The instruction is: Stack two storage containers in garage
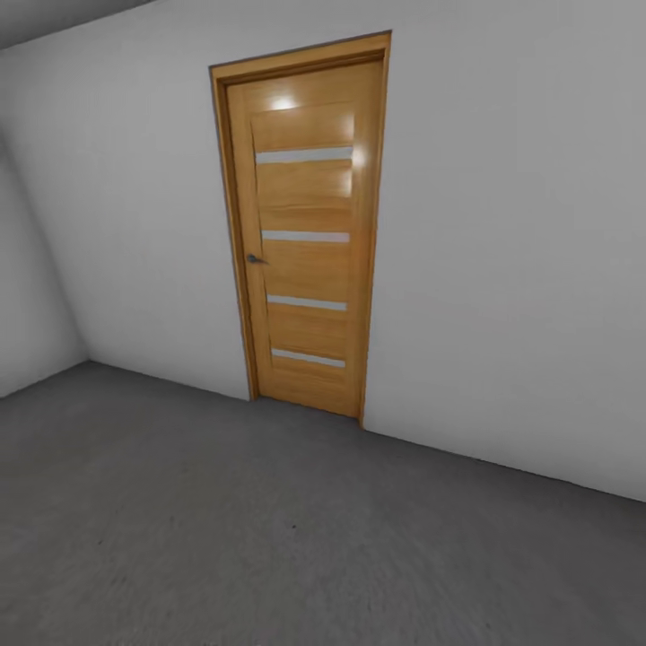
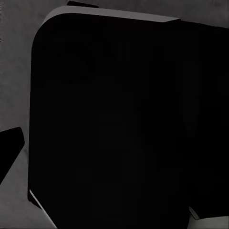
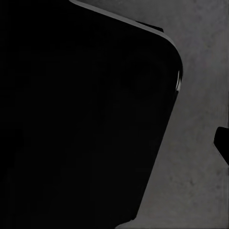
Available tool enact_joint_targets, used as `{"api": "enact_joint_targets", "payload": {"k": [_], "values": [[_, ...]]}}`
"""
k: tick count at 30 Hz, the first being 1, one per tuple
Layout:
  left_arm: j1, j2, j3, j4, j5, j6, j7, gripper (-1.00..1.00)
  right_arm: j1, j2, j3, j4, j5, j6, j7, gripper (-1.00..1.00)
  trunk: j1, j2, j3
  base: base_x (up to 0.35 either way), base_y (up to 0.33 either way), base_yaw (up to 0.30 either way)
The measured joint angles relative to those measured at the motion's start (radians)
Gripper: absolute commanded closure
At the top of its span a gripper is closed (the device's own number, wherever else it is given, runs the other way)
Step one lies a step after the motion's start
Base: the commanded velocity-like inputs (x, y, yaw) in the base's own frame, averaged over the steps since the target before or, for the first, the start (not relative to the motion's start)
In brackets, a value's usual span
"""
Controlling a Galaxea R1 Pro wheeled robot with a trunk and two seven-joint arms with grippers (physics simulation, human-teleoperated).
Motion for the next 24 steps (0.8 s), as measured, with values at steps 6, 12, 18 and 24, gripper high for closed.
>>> {"api": "enact_joint_targets", "payload": {"k": [6, 12, 18, 24], "values": [[0.0, 0.001, -0.001, 0.0, 0.001, 0.0, 0.0, -1.0, 0.0, 0.0, 0.0, 0.0, 0.0, 0.0, 0.0, -1.0, 0.0, 0.0, 0.0, 0.194, 0.168, 0.277], [0.0, 0.001, -0.001, 0.0, 0.002, 0.0, 0.0, -1.0, 0.0, 0.001, -0.004, 0.0, -0.008, 0.001, -0.002, -1.0, 0.0, 0.0, 0.0, 0.25, 0.211, 0.109], [0.0, 0.001, -0.001, 0.0, 0.002, 0.0, 0.0, -1.0, 0.0, 0.0, -0.001, -0.002, -0.007, 0.001, -0.003, -1.0, 0.0, 0.0, 0.0, 0.283, 0.218, 0.008], [0.0, 0.001, -0.002, 0.0, 0.002, 0.0, 0.0, -1.0, 0.0, -0.005, -0.001, -0.005, -0.007, -0.001, -0.003, -1.0, 0.0, 0.0, 0.0, 0.29, 0.218, 0.001]]}}
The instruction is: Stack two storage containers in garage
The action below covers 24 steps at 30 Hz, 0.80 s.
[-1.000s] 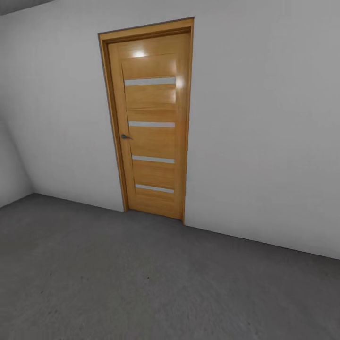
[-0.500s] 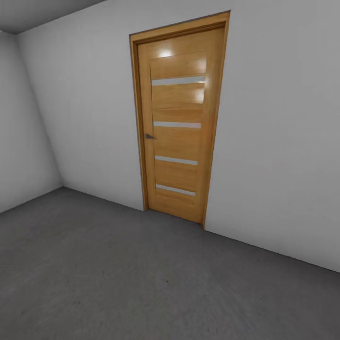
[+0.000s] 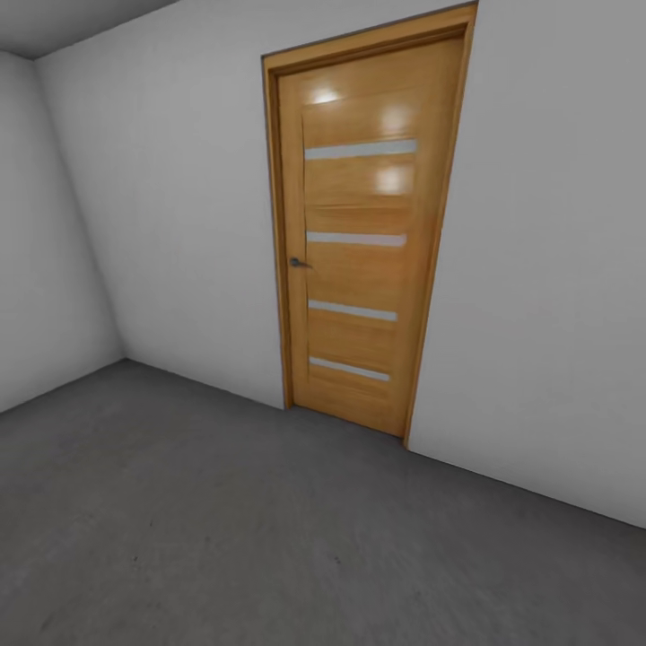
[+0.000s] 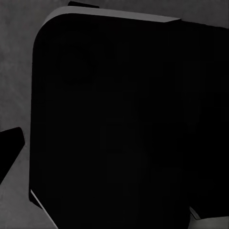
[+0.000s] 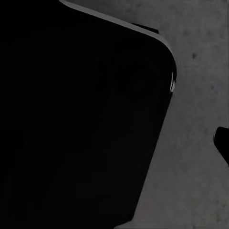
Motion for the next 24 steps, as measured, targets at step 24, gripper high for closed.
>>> {"api": "enact_joint_targets", "payload": {"k": [24], "values": [[0.0, -0.002, 0.001, -0.001, 0.001, 0.0, 0.0, -1.0, 0.0, 0.004, 0.001, 0.001, -0.003, 0.0, 0.0, -1.0, 0.0, 0.0, 0.0, 0.284, 0.182, 0.0]]}}
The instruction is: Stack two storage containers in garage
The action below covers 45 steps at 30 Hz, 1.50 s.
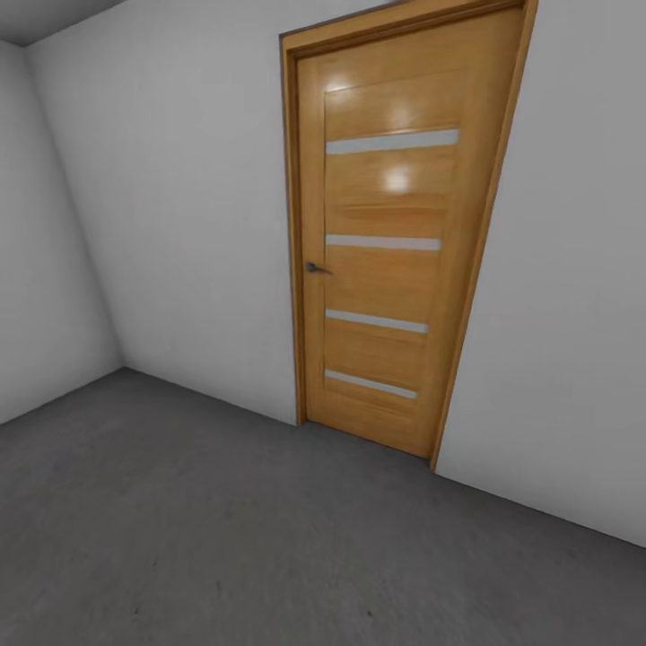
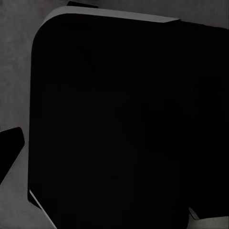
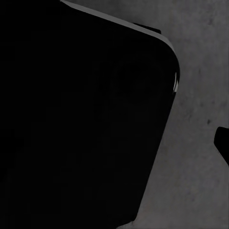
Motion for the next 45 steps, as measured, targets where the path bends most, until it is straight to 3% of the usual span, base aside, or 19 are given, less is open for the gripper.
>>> {"api": "enact_joint_targets", "payload": {"k": [16, 45], "values": [[0.0, 0.001, 0.0, 0.001, 0.0, 0.0, 0.0, -1.0, 0.0, 0.001, 0.0, 0.0, 0.001, 0.0, 0.0, -1.0, 0.0, 0.0, 0.0, 0.211, 0.008, 0.0], [0.0, 0.0, 0.0, 0.001, -0.001, 0.0, 0.0, -1.0, 0.0, 0.0, 0.0, 0.0, 0.001, 0.0, 0.0, -1.0, 0.0, 0.0, 0.0, 0.312, 0.0, 0.0]]}}
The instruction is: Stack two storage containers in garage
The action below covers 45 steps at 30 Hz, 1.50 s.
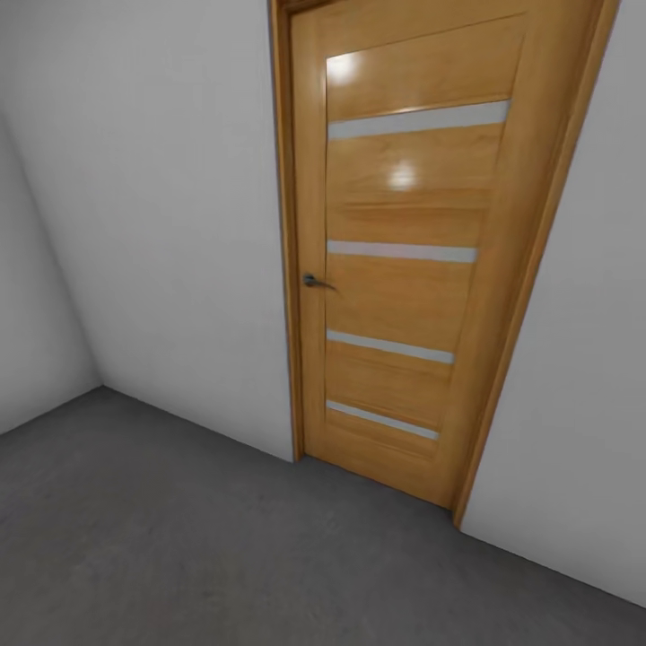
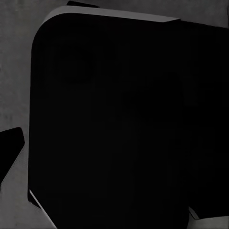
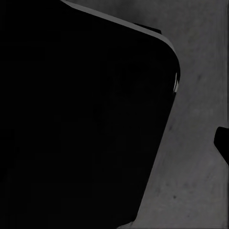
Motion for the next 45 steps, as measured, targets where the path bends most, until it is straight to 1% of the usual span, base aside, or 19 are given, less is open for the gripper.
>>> {"api": "enact_joint_targets", "payload": {"k": [24, 32, 45], "values": [[0.0, 0.0, 0.0, 0.0, 0.0, 0.0, 0.0, -1.0, 0.0, 0.0, 0.0, 0.0, -0.001, 0.0, 0.0, -1.0, 0.0, 0.0, 0.0, 0.211, 0.0, 0.0], [0.0, 0.0, 0.0, -0.001, 0.0, 0.0, 0.0, -1.0, 0.0, 0.0, 0.0, 0.0, 0.0, 0.0, 0.0, -1.0, 0.0, 0.0, 0.0, 0.058, 0.003, 0.0], [0.0, 0.0, 0.0, 0.0, 0.0, 0.0, 0.0, -1.0, 0.0, 0.0, 0.0, 0.0, -0.001, 0.0, 0.0, -1.0, 0.0, 0.0, 0.0, 0.261, 0.143, 0.0]]}}
